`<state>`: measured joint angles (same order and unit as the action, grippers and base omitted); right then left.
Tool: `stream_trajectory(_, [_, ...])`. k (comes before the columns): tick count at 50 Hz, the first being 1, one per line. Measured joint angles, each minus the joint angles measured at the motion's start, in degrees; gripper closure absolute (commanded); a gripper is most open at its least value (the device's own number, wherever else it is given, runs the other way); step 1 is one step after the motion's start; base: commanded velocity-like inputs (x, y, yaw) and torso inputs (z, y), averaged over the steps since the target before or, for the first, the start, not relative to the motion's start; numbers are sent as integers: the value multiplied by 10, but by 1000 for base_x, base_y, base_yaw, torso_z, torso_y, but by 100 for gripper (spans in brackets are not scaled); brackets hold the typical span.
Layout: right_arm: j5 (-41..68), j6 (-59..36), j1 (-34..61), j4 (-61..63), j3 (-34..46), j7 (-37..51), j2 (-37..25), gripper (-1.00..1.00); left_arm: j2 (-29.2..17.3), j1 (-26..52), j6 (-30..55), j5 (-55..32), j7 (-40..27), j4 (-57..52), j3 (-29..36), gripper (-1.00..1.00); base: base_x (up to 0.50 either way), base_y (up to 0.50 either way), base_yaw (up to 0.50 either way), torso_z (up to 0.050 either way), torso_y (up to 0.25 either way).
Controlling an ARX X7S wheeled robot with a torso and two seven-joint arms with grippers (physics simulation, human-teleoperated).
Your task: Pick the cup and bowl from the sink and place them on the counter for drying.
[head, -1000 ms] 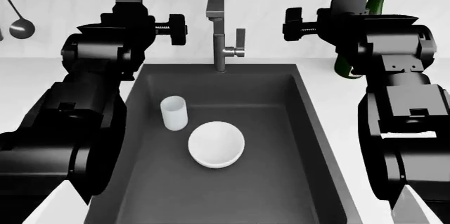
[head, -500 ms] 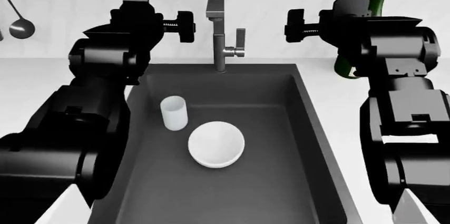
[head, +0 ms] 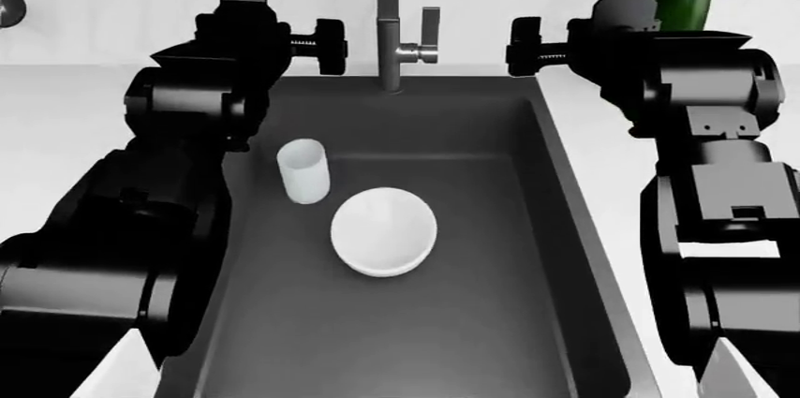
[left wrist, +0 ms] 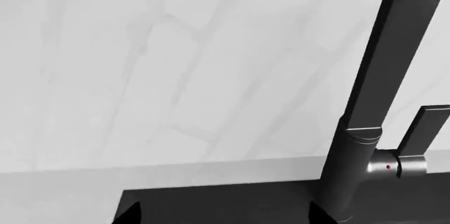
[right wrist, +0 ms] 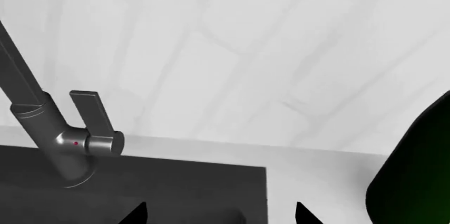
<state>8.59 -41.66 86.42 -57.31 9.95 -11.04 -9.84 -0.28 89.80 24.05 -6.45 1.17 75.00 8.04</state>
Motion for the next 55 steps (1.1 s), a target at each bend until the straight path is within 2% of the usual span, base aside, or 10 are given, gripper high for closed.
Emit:
stream_trajectory(10, [1, -6, 0, 6, 3, -1, -1, -100, 0, 4, 27, -10, 1, -20, -24, -100, 0, 0, 0, 0, -5])
stream_trajectory(22, [3, -18, -5, 23, 4, 1, -2, -100, -6, -92, 259, -56, -37, -305, -24, -100, 0, 0, 0, 0, 0])
stream_trajectory(34, [9, -31, -14, 46, 2, 4, -6, -100, -4, -172, 392, -120, -97, -488, -17, -100, 0, 0, 0, 0, 0])
stream_trajectory(45, [11, -28, -15, 44, 3, 4, -6, -100, -3, -222, 447, -181, -188, -574, 14, -100, 0, 0, 0, 0, 0])
stream_trajectory(55, [14, -31, -18, 51, 2, 4, -7, -100, -1, -250, 424, -228, -281, -579, 50, -100, 0, 0, 0, 0, 0])
